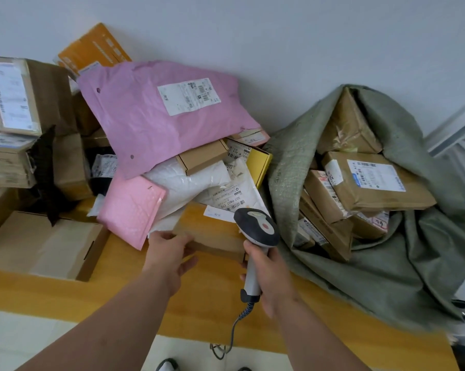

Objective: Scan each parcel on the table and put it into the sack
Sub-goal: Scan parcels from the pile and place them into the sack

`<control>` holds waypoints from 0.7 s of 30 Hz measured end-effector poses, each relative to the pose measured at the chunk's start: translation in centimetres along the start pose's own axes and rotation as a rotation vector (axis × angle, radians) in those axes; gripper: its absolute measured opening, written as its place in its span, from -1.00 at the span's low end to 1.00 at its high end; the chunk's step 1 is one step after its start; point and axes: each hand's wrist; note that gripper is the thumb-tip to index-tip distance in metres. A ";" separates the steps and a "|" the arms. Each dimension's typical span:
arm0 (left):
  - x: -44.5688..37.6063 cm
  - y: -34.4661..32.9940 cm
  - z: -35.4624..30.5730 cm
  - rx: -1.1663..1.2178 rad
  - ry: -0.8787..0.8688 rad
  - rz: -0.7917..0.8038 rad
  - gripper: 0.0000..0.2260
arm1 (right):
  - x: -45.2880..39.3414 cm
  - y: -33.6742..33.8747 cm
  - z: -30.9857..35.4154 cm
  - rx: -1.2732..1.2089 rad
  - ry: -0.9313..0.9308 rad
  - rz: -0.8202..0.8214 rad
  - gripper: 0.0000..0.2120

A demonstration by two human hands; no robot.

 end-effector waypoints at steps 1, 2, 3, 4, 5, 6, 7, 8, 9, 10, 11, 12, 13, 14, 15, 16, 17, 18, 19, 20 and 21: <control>0.4 0.1 0.1 0.004 -0.016 -0.003 -0.73 | 0.3 0.3 0.1 -0.002 0.008 0.007 -0.85; 0.8 0.2 0.3 0.011 -0.032 -0.006 -0.77 | 0.5 0.7 0.2 -0.006 0.016 0.014 -0.84; 1.2 0.4 0.4 0.018 -0.049 -0.007 -0.79 | 0.7 1.0 0.2 -0.009 0.026 0.019 -0.84; 1.6 0.6 0.6 0.027 -0.063 -0.003 -0.80 | 1.0 1.4 0.3 -0.012 0.036 0.027 -0.84; 2.1 0.8 0.8 0.042 -0.074 0.010 -0.79 | 1.3 1.6 0.5 -0.015 0.046 0.035 -0.84; 2.6 0.9 0.9 0.060 -0.082 0.034 -0.74 | 1.5 1.8 0.7 -0.019 0.053 0.044 -0.83; 3.1 1.0 1.1 0.084 -0.087 0.058 -0.68 | 1.7 2.1 0.9 -0.025 0.056 0.052 -0.82; 3.7 1.1 1.2 0.111 -0.092 0.082 -0.65 | 1.9 2.4 1.1 -0.029 0.063 0.054 -0.81; 4.4 1.1 1.2 0.124 -0.103 0.105 -0.66 | 2.1 2.6 1.4 -0.036 0.076 0.051 -0.81; 5.0 1.1 1.1 0.119 -0.123 0.124 -0.71 | 2.3 2.7 1.7 -0.041 0.092 0.051 -0.80; 5.7 1.0 1.0 0.109 -0.150 0.139 -0.74 | 2.6 2.9 2.1 -0.047 0.108 0.050 -0.75; 6.3 1.0 1.0 0.100 -0.178 0.148 -0.76 | 2.7 3.1 2.5 -0.053 0.126 0.047 -0.68; 6.9 0.9 0.9 0.088 -0.207 0.147 -0.75 | 2.9 3.3 2.9 -0.066 0.140 0.038 -0.63; 7.3 0.9 0.8 0.065 -0.239 0.139 -0.73 | 3.0 3.6 3.3 -0.084 0.150 0.029 -0.64; 7.6 1.0 0.9 0.038 -0.274 0.133 -0.71 | 3.1 3.9 3.8 -0.105 0.159 0.021 -0.69; 7.9 0.9 0.9 0.011 -0.309 0.127 -0.68 | 3.1 4.2 4.3 -0.125 0.167 0.015 -0.74; 8.3 0.9 1.0 -0.011 -0.345 0.122 -0.65 | 3.2 4.5 4.8 -0.142 0.172 0.005 -0.78; 8.7 0.8 1.1 -0.034 -0.381 0.115 -0.62 | 3.2 4.7 5.3 -0.153 0.175 -0.006 -0.81; 9.1 0.7 1.2 -0.061 -0.419 0.111 -0.61 | 3.3 4.9 5.7 -0.168 0.182 -0.019 -0.83; 9.5 0.5 1.2 -0.091 -0.457 0.110 -0.58 | 3.4 5.1 6.0 -0.176 0.195 -0.033 -0.85; 9.9 0.4 1.2 -0.122 -0.494 0.112 -0.55 | 3.5 5.2 6.2 -0.180 0.207 -0.045 -0.86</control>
Point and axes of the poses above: each hand's wrist, its own x-axis away from the middle knuckle, its own y-axis out of the back of the hand, z = x × y, and after that the axes turned 10 degrees about y, right-handed
